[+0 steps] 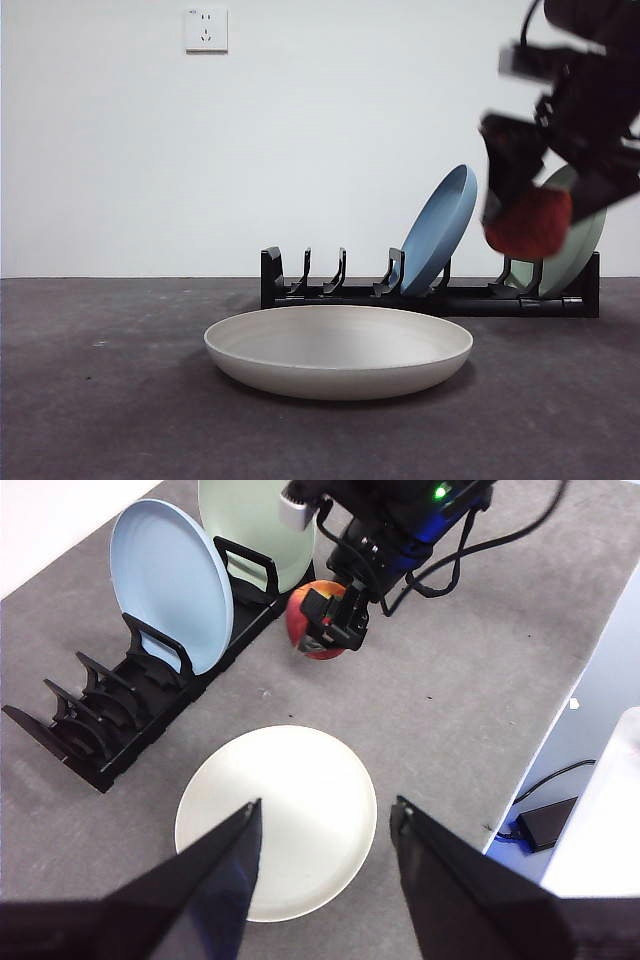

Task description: Take the yellow plate from the plate rack,put the plate on the table,take the apple from the table,put the apple in the plate

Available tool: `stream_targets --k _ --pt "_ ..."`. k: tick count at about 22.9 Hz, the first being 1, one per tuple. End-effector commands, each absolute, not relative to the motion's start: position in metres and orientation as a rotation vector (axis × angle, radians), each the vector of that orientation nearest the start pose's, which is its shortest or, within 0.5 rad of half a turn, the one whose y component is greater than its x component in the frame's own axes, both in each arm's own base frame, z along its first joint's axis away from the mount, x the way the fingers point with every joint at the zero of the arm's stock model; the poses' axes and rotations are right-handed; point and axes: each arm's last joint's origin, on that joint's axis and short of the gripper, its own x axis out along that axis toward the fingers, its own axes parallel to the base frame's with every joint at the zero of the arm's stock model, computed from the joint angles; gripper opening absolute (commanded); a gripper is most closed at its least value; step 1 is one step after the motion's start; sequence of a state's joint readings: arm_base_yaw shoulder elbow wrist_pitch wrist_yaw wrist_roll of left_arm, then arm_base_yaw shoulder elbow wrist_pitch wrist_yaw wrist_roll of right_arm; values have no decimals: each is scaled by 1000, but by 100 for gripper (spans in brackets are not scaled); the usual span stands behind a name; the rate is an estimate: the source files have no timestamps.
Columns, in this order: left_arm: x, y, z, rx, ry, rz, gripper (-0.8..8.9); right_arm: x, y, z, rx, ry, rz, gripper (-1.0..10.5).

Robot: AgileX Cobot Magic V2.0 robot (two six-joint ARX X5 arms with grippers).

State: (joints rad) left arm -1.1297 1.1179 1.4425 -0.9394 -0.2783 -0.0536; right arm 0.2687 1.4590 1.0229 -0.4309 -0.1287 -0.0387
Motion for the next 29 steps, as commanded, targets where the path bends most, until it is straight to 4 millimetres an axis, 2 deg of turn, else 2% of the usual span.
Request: stream_targets --k 1,5,8,14,19,21,25,27,29 --pt "91 -174 419 359 510 -803 220 279 109 247 -110 848 467 -17" --pt "91 -173 417 379 531 -802 220 268 166 234 -166 821 627 -17" --pt "90 -171 415 395 551 -799 220 266 194 214 -203 835 690 -17" --pt "90 -171 414 399 558 -799 220 271 209 168 -264 964 677 -17" --pt "90 -171 414 400 560 -798 220 271 210 163 -270 990 679 8" --pt "90 -171 414 403 562 -798 220 271 209 163 -272 995 678 131" --pt "89 -170 413 407 566 -797 220 270 209 162 -276 1011 676 589" --pt "89 -170 413 407 567 -797 220 269 208 163 -275 1009 676 665" --pt "89 -170 413 409 568 -797 220 269 208 165 -274 1001 677 662"
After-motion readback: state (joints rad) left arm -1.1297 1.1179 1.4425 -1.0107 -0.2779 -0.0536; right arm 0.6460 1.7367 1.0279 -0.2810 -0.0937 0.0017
